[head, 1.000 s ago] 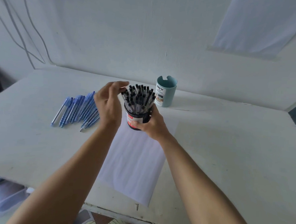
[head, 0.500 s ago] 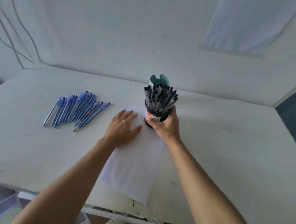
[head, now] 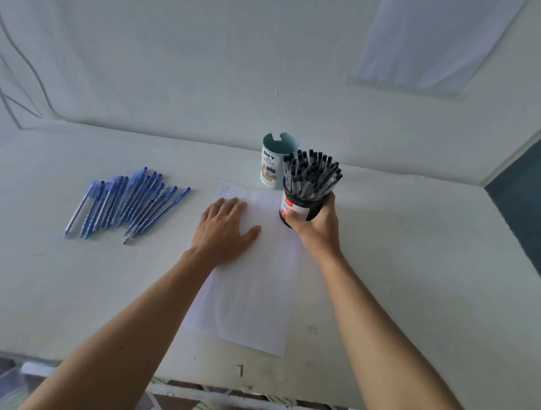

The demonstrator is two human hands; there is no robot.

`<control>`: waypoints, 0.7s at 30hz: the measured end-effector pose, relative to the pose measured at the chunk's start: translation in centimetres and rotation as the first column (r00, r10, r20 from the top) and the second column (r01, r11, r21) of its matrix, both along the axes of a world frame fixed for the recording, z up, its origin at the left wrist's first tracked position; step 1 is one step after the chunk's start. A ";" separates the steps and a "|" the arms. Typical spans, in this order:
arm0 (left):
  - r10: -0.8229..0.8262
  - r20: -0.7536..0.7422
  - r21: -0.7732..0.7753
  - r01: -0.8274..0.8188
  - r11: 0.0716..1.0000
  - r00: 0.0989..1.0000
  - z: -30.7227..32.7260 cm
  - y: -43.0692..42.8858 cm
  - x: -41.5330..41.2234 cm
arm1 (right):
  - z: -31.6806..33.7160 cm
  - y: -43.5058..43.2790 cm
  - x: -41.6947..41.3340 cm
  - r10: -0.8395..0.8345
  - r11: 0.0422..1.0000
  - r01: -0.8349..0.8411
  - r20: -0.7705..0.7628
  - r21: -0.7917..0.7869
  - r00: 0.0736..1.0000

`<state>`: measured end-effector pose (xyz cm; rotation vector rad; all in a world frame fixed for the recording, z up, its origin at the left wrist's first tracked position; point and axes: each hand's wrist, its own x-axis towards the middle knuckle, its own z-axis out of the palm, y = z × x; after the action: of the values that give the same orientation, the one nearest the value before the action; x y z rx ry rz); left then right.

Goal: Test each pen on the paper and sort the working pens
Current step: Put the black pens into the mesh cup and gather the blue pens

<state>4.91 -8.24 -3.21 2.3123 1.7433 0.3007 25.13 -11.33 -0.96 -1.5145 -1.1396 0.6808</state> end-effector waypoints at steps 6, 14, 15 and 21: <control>0.022 0.017 -0.043 -0.021 0.999 1.000 1.5 1.0 0.0 | -1.8 -1.0 -0.2 -0.052 0.971 0.164 0.514 -0.175 0.856; -0.083 0.424 0.173 0.009 0.985 0.902 3.7 3.5 3.0 | -2.8 -2.9 -0.8 0.140 0.877 0.281 0.765 -0.391 0.629; -0.114 0.425 0.203 0.028 0.979 0.898 4.0 3.9 3.6 | -2.8 -2.9 -0.9 0.135 0.877 0.284 0.765 -0.388 0.629; -0.202 0.263 0.266 0.131 0.955 0.943 4.5 6.7 5.1 | -2.8 -2.8 -1.1 0.119 0.873 0.308 0.777 -0.379 0.619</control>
<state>10.03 -1.57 1.28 2.4138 1.4258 0.8185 24.02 -14.09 -3.72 -2.4378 -1.5837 0.1769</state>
